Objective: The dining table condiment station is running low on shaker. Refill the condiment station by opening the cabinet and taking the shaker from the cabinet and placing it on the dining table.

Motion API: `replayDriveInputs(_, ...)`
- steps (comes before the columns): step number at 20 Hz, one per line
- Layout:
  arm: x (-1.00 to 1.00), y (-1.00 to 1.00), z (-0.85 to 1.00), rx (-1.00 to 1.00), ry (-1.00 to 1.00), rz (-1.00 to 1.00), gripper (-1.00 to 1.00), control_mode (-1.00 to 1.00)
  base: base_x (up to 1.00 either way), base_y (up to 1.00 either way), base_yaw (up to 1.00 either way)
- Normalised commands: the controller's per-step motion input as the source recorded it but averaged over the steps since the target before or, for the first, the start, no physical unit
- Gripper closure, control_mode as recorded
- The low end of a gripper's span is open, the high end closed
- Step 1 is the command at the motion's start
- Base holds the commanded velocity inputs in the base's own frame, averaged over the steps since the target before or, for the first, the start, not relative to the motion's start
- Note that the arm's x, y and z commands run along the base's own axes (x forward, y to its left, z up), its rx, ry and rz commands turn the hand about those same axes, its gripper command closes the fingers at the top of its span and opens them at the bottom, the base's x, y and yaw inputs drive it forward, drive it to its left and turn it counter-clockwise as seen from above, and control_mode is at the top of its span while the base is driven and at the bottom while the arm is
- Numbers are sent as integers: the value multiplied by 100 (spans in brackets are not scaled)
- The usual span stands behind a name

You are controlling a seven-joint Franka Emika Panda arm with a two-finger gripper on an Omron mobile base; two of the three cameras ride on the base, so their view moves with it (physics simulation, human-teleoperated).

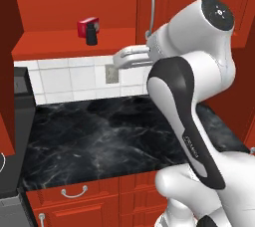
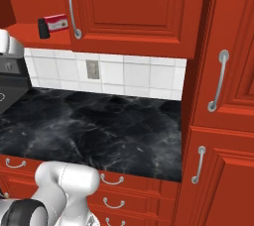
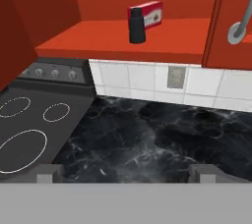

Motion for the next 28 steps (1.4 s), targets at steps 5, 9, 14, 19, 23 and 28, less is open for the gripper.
replayDriveInputs(5, 28, 0, 0, -4, -3, -14, -100, -100, 0, 0, 0)
replayDriveInputs(9, 29, 0, 0, -2, -6, -13, -100, -100, 0, 0, 0)
replayDriveInputs(14, 33, 0, 0, -3, -7, -11, -100, -100, 0, 0, 0)
replayDriveInputs(19, 40, 0, 0, -2, -5, -9, -100, -100, 0, 0, 0)
replayDriveInputs(23, 44, 2, 0, -1, -1, -6, -100, -100, 0, 0, 0)
replayDriveInputs(28, 42, 8, 0, 0, 0, -3, -100, -100, 0, 0, 0)
